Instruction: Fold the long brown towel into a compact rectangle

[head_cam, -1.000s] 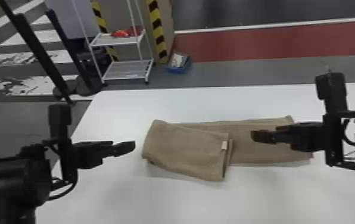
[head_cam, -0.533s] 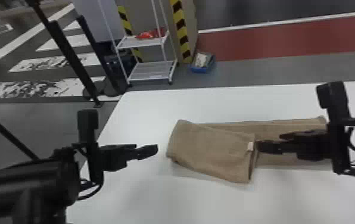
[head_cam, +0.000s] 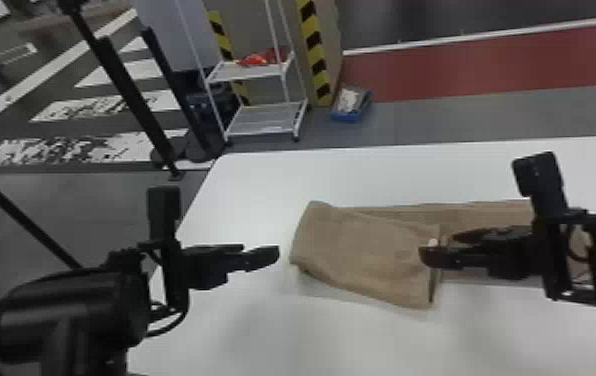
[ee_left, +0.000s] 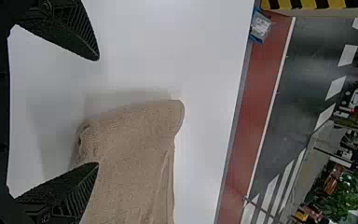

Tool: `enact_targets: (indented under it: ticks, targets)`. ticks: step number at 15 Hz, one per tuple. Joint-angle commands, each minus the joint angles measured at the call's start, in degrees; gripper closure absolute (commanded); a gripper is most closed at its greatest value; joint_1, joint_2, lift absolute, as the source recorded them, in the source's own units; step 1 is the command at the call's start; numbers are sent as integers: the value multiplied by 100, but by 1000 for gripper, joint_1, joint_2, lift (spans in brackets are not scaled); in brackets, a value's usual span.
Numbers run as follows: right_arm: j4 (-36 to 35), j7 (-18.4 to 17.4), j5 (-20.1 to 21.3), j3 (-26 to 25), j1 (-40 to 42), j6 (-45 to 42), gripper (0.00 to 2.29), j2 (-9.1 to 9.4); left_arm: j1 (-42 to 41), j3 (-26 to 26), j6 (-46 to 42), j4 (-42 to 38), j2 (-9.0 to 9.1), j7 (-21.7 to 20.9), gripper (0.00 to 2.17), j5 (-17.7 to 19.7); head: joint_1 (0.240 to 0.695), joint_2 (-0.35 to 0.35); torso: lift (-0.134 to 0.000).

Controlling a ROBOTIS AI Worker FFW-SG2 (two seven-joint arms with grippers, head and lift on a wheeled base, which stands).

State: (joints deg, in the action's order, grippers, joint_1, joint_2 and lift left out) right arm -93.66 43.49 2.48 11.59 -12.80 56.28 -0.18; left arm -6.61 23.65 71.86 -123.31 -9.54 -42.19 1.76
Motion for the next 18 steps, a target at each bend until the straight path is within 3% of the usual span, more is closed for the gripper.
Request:
enact_targets:
  ticks: [1, 8, 14, 18]
  targets:
    - [269, 90, -20, 80, -47, -375, 259, 23, -24, -1, 0, 0, -4, -9, 83, -1, 695, 350, -123]
    - [410, 72, 15, 326, -73, -358, 313, 23, -138, 17, -70, -9, -22, -35, 83, 8, 695, 350, -123]
    - [-188, 2, 156, 308, 59, 486, 238, 23, -182, 61, -193, 17, -39, -44, 83, 35, 695, 350, -123]
    - [6, -77, 270, 379, 41, 345, 238, 23, -182, 25, -211, 17, -39, -44, 83, 43, 695, 350, -123]
